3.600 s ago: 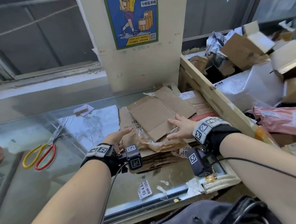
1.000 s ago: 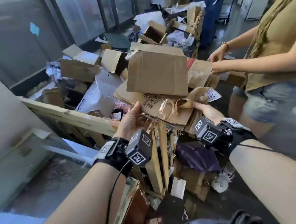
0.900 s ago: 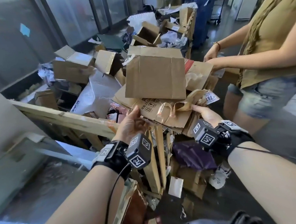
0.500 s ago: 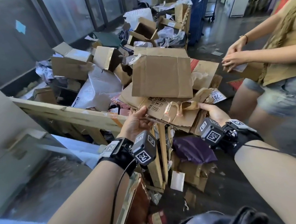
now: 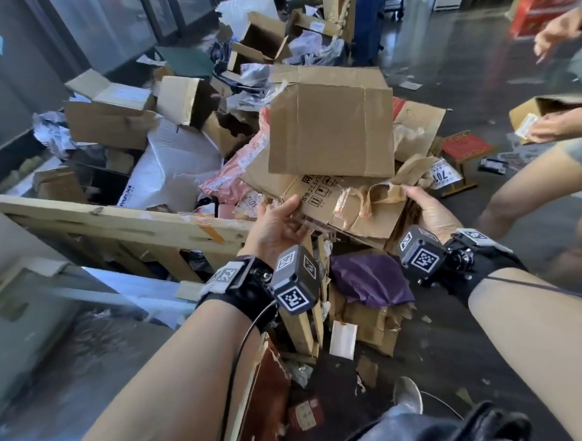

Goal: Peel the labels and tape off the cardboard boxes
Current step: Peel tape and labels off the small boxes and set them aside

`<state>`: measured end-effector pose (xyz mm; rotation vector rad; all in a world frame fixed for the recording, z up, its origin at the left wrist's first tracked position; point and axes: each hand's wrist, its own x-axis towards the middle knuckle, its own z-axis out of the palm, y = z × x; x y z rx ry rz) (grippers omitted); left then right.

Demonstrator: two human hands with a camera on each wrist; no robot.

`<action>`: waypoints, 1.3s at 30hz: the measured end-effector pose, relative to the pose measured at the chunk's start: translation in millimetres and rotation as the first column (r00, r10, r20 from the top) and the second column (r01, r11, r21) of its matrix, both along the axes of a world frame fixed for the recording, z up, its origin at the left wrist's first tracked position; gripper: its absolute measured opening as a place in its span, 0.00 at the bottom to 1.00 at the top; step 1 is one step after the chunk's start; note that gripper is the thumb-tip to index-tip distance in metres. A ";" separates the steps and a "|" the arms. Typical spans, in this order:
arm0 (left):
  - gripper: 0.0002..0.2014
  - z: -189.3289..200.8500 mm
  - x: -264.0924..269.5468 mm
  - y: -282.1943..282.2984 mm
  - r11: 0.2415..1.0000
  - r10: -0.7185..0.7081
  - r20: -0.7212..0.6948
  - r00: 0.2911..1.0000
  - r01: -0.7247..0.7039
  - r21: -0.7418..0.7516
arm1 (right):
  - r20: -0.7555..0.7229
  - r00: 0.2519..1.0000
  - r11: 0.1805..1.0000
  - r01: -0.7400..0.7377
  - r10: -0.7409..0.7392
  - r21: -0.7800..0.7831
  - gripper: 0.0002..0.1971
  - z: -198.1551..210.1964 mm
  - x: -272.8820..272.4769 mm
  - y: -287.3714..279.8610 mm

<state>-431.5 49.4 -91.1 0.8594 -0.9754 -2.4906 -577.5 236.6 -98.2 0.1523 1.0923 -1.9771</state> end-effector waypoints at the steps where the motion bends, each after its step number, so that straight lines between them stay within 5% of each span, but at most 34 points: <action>1: 0.30 -1.3 -8.1 3.9 1.000 -0.009 0.011 1.000 0.009 0.001 | -0.003 1.000 1.000 -0.015 0.015 0.017 0.28 -0.5 -6.3 5.2; 4: 0.20 -6.3 -29.9 14.5 1.000 -0.028 0.051 0.998 0.028 -0.007 | 0.007 1.000 0.996 -0.019 0.018 0.086 0.23 -10.2 -29.4 20.1; 8: 0.17 -13.1 -58.4 33.5 0.999 -0.035 0.080 0.996 0.034 0.005 | 0.001 1.000 0.978 0.005 -0.005 0.209 0.42 -26.3 -65.4 32.5; 11: 0.15 -18.3 -80.7 45.1 0.999 -0.036 0.133 0.990 0.041 -0.033 | 0.011 0.999 0.967 0.031 -0.034 0.253 0.23 -40.7 -93.2 39.4; 15: 0.19 -30.0 -110.4 48.4 0.995 -0.085 0.225 0.971 0.093 -0.029 | -0.047 0.996 0.945 0.090 -0.079 0.314 0.36 -68.9 -136.2 47.5; 19: 0.18 -43.7 -139.6 60.8 0.988 -0.150 0.347 0.926 0.155 0.012 | -0.076 0.993 0.905 0.111 -0.087 0.411 0.29 -101.6 -180.4 65.3; 23: 0.04 -56.2 -165.3 72.0 0.963 -0.265 0.441 0.858 0.263 0.066 | -0.102 0.991 0.884 0.121 -0.084 0.452 0.29 -124.9 -214.1 82.5; 29: 0.08 -104.9 -193.1 76.4 0.955 -0.284 0.501 0.817 0.286 0.076 | -0.126 0.992 0.875 0.081 -0.024 0.477 0.29 -162.0 -243.0 97.9; 32: 0.15 -132.6 -203.2 74.4 0.977 -0.200 0.527 0.826 0.205 0.050 | -0.143 0.989 0.844 0.097 -0.025 0.527 0.38 -185.4 -255.5 107.0; 36: 0.09 -170.6 -214.0 73.5 0.991 0.011 0.654 0.756 0.081 -0.110 | -0.251 0.968 0.786 0.155 0.001 0.599 0.29 -217.0 -265.4 112.7; 39: 0.17 -200.0 -217.8 69.8 0.978 0.061 0.702 0.710 0.099 -0.184 | -0.286 0.958 0.742 0.181 0.015 0.646 0.47 -254.4 -275.1 112.3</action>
